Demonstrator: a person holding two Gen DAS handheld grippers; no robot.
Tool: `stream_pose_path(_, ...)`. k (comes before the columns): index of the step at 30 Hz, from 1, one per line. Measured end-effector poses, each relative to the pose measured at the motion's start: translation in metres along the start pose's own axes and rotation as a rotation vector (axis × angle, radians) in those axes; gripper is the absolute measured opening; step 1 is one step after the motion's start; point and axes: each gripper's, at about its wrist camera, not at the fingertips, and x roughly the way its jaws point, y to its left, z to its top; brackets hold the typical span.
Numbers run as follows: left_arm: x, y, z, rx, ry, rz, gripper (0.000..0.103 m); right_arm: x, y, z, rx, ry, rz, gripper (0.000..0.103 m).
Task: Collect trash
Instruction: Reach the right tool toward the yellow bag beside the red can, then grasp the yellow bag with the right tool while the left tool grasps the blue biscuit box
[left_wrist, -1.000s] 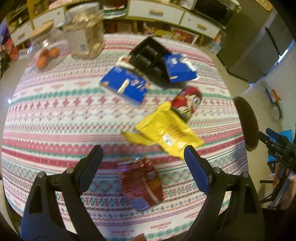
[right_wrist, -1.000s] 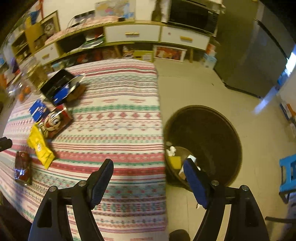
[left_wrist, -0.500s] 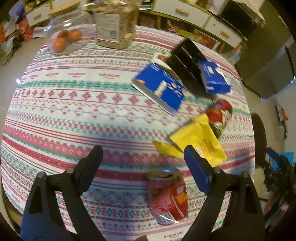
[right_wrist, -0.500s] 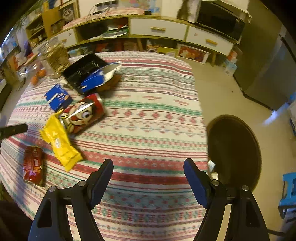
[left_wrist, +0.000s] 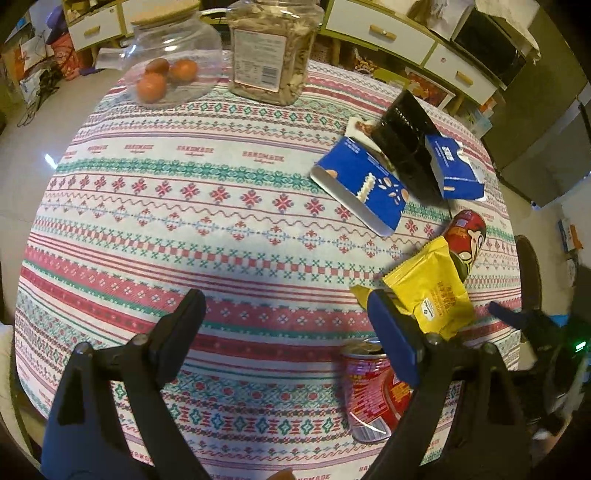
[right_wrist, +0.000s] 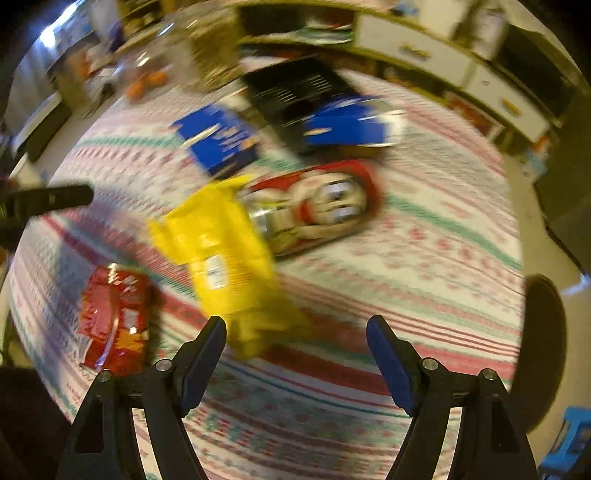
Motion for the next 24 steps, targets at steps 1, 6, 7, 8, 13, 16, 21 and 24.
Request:
stream_pose_path(1,-0.001,0.002,0.0,-0.005,-0.002,-0.002,0.089,0.006,0.006,0.001,-0.017,0.011,-0.005,0.08)
stream_pose_path(6,-0.003,0.008,-0.001,-0.021,-0.004,-0.012,0.089,0.022,0.015,0.007,-0.026,0.018,-0.015,0.08)
stream_pose_path(7,-0.003,0.009,-0.001,-0.021,-0.004,-0.013,0.089,0.024,0.015,0.009,-0.026,0.016,-0.016,0.08)
stream_pose_path(8,-0.003,0.009,-0.001,-0.02,-0.004,-0.012,0.089,0.027,0.015,0.009,-0.025,0.018,-0.009,0.079)
stream_pose_path(13,0.0,0.01,0.002,-0.022,-0.011,-0.002,0.089,0.028,0.012,0.01,-0.029,0.004,0.03,0.056)
stream_pose_path(16,0.003,0.008,0.005,-0.008,-0.031,0.013,0.089,0.02,0.008,0.007,-0.045,0.002,0.033,0.05)
stream_pose_path(21,0.015,0.004,0.015,-0.003,-0.036,0.025,0.089,-0.008,-0.004,-0.003,-0.055,-0.029,0.058,0.049)
stream_pose_path(24,0.024,0.001,0.021,-0.022,-0.036,0.042,0.089,-0.029,-0.016,-0.013,-0.029,-0.062,0.072,0.049)
